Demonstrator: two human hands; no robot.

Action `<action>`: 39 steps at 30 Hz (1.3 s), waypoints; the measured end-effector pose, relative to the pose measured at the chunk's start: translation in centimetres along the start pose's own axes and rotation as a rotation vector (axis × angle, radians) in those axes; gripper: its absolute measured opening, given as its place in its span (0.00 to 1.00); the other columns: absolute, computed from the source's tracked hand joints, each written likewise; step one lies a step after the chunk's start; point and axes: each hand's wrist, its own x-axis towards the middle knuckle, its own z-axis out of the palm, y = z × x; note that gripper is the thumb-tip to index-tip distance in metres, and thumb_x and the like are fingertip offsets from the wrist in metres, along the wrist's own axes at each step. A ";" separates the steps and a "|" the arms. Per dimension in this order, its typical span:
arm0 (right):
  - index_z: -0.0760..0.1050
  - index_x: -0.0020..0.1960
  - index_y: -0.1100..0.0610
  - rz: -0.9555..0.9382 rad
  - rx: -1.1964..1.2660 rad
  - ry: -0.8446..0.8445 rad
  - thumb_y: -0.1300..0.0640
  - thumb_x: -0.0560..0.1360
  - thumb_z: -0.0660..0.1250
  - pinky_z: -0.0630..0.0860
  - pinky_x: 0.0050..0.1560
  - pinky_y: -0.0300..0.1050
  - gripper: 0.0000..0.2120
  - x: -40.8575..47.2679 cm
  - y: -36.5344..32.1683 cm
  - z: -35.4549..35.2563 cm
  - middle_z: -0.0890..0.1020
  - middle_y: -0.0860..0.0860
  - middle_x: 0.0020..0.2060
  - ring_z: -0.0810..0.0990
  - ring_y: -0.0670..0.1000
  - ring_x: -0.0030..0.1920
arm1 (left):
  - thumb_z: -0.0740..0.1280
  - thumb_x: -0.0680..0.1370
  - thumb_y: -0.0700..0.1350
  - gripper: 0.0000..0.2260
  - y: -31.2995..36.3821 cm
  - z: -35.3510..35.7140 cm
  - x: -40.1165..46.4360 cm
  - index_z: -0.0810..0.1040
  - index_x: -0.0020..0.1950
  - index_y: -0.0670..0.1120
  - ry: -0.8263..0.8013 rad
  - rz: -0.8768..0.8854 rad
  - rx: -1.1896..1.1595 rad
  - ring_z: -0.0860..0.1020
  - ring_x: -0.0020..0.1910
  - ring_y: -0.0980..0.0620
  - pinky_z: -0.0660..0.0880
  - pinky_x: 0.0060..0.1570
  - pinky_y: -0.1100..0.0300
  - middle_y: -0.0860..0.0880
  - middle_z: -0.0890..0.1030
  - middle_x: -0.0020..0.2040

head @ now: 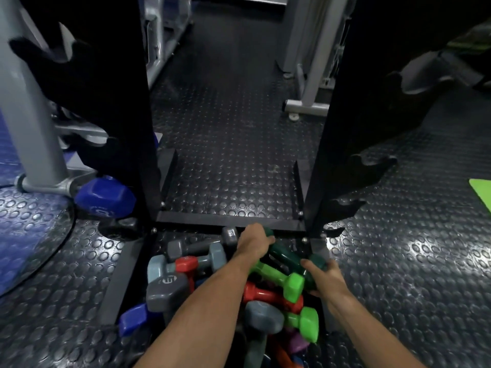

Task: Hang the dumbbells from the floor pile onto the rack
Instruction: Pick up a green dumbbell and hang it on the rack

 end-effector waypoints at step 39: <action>0.79 0.65 0.52 -0.545 -0.284 -0.711 0.33 0.78 0.59 0.84 0.54 0.52 0.28 -15.2 -27.6 12.9 0.88 0.55 0.52 0.88 0.54 0.50 | 0.73 0.58 0.39 0.27 -14.6 -24.6 -20.2 0.74 0.56 0.39 0.385 0.077 -1.692 0.76 0.35 0.45 0.72 0.28 0.59 0.39 0.78 0.46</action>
